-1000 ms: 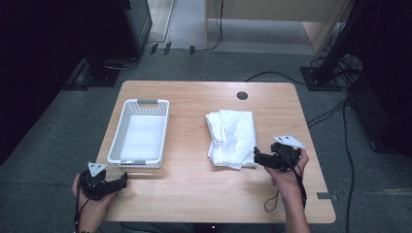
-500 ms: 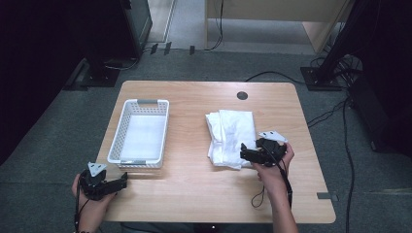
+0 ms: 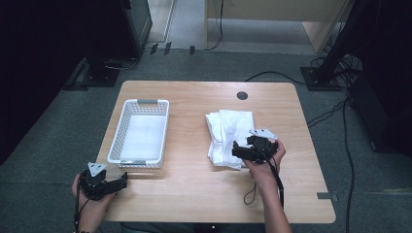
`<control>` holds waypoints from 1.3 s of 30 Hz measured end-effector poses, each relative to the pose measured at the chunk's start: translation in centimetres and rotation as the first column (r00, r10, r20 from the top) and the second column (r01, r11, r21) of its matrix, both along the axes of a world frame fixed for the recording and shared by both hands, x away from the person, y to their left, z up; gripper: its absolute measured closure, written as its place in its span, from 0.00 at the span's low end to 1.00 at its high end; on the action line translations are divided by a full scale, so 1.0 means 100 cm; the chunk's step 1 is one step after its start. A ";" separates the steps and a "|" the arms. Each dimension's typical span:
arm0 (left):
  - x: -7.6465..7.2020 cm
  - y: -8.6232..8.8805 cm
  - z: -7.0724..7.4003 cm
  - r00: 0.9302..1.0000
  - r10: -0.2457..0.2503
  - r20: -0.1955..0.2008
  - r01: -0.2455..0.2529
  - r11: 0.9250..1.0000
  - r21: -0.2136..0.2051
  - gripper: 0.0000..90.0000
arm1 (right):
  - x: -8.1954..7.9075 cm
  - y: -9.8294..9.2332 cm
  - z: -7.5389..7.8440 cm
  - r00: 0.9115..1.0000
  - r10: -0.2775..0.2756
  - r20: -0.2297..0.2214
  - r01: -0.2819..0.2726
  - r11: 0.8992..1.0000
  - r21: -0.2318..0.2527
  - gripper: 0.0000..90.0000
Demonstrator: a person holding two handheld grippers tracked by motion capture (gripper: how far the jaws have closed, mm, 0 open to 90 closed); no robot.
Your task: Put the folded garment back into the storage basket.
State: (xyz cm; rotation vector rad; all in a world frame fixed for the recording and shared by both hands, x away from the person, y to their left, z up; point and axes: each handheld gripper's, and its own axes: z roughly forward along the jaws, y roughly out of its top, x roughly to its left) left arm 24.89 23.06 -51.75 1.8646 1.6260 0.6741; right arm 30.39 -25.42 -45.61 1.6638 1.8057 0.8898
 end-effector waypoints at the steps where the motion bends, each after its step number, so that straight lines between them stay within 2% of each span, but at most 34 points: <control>1: 0.000 0.000 0.000 1.000 0.000 0.000 0.000 1.000 0.000 0.00 | 0.001 0.001 0.000 1.000 -0.002 0.001 0.002 1.000 -0.002 0.01; 6: 0.000 0.000 0.000 1.000 0.000 0.001 0.000 1.000 0.000 0.00 | 0.003 0.006 -0.001 1.000 -0.006 0.001 0.006 1.000 0.003 0.00; 13: 0.000 0.000 0.000 1.000 0.002 0.002 -0.002 1.000 -0.002 0.00 | 0.009 0.021 -0.002 1.000 0.019 -0.002 -0.019 1.000 0.004 0.00; 18: 0.000 0.000 0.000 1.000 0.002 0.002 -0.002 1.000 -0.002 0.00 | 0.012 0.026 -0.002 1.000 0.003 -0.001 -0.003 1.000 0.016 0.00; 25: 0.000 0.000 0.000 1.000 0.002 0.002 -0.002 1.000 -0.002 0.00 | 0.019 0.040 -0.004 1.000 0.012 -0.009 -0.012 1.000 0.010 0.00; 30: 0.000 0.000 0.000 1.000 -0.001 0.001 0.001 1.000 -0.001 0.00 | 0.024 0.048 -0.006 1.000 0.005 -0.012 -0.005 1.000 0.028 0.00; 39: 0.000 0.000 0.000 1.000 -0.006 0.001 0.006 1.000 -0.003 0.00 | 0.034 0.066 -0.012 1.000 0.009 -0.023 -0.008 1.000 0.027 0.00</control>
